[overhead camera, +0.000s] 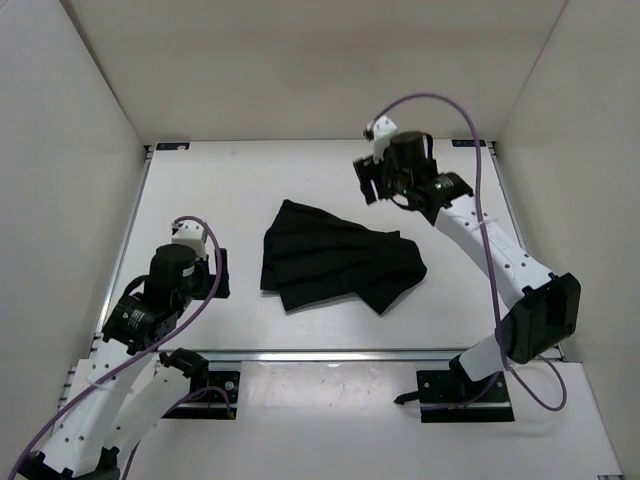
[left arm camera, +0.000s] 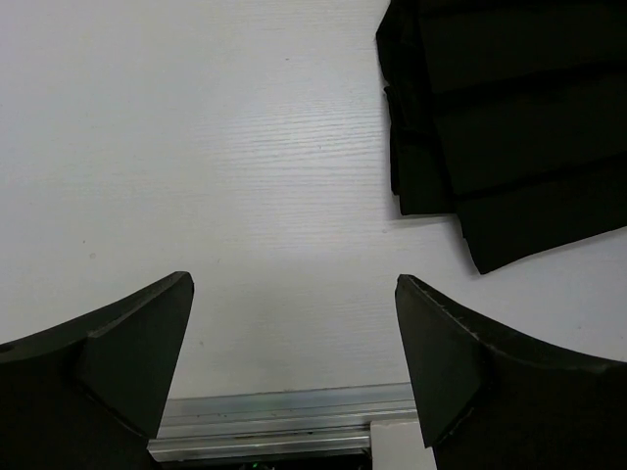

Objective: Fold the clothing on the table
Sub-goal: Flatten the skirt out

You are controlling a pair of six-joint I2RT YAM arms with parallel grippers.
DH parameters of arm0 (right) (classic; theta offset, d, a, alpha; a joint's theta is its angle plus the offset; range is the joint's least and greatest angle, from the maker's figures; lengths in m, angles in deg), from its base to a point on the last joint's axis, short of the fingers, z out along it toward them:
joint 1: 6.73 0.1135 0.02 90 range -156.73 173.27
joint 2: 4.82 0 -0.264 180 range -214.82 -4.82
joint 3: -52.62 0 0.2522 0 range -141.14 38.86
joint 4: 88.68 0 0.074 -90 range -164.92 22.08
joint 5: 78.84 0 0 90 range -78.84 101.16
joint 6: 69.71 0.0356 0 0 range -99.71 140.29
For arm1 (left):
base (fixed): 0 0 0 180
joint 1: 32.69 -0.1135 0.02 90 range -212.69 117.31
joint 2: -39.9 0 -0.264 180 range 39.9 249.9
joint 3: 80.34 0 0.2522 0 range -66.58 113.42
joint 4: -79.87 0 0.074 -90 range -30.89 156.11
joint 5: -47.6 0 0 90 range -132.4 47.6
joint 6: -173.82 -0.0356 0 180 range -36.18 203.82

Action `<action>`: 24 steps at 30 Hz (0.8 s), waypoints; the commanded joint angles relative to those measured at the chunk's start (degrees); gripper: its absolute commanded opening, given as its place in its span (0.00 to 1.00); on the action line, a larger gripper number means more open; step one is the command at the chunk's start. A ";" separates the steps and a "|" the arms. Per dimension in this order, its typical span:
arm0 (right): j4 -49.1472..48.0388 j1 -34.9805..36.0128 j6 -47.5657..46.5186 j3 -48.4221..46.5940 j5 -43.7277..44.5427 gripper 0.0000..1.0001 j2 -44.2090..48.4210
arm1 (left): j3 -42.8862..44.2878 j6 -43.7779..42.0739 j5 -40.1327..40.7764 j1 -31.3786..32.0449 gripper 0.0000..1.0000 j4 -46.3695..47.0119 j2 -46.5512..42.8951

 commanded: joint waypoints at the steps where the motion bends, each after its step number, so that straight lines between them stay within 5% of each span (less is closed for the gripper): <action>1: -0.41 -3.56 -4.30 12.05 0.83 0.60 2.47 | -0.28 -0.14 0.14 0.60 0.96 0.94 -0.28; 4: -0.23 -9.52 -5.61 21.42 -2.00 0.36 6.16 | -0.37 0.04 0.84 -0.10 0.98 1.02 -2.21; 5: -0.06 -9.72 -7.97 22.95 -1.04 0.22 8.18 | -0.28 -0.05 0.67 -0.28 0.98 1.29 -2.57; 7: -1.01 -6.50 -13.05 30.04 5.36 0.12 11.18 | -0.37 -0.23 0.49 -0.72 0.96 1.03 -2.57; 11: -2.86 -1.55 -22.66 38.86 14.43 0.16 17.33 | -0.28 -0.41 -0.48 -0.28 0.96 1.29 -0.91; 16: -2.16 -3.40 -23.02 39.75 10.75 0.43 21.47 | -0.20 -0.23 0.14 -0.63 0.95 1.20 -1.25; 24: -0.32 -3.75 -26.89 42.21 7.85 0.40 20.43 | -0.46 -0.40 0.05 -0.54 0.97 1.03 -2.04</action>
